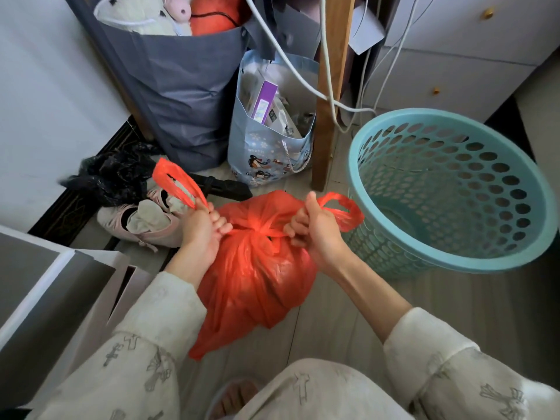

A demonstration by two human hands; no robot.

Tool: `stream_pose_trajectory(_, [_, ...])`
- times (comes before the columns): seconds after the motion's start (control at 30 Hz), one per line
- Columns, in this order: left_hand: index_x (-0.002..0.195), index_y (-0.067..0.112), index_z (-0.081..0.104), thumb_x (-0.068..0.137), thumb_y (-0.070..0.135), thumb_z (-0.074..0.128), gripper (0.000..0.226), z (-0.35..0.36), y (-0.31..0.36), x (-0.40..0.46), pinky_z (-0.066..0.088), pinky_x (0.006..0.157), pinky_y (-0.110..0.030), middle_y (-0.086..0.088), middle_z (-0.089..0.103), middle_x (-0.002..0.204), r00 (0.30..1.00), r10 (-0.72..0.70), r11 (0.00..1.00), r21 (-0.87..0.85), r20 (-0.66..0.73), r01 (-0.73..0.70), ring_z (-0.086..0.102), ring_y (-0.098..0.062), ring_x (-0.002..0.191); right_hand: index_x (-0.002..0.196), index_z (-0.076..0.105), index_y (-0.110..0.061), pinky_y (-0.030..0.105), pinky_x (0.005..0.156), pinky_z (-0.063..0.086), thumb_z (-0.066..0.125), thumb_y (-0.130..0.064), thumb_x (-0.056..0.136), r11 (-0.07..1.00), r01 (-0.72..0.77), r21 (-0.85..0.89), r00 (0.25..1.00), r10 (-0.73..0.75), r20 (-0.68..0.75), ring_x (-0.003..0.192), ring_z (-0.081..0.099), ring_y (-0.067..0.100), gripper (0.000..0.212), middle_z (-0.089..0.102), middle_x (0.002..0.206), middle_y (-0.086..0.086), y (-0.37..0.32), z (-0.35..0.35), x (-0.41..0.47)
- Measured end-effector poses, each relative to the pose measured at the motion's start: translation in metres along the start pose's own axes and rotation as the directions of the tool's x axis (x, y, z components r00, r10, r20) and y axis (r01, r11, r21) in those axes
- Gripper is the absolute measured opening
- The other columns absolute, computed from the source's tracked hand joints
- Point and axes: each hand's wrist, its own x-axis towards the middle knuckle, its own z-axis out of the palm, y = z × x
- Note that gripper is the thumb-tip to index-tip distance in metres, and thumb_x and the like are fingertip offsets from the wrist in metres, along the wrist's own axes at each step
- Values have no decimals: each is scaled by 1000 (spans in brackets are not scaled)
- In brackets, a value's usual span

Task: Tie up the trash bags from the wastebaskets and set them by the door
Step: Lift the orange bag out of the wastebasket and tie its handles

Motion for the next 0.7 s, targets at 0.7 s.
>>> stream_pose_trajectory(0.7, [64, 21, 38, 95, 45, 30, 40, 38, 41, -21, 34, 45, -17, 11, 29, 41, 908, -96, 967, 256, 408, -13, 25, -5, 36, 59, 35, -22, 32, 60, 36, 34, -11, 94, 658, 171, -733, 985, -98, 143, 60, 43, 23, 37, 43, 61, 2, -2, 4, 18])
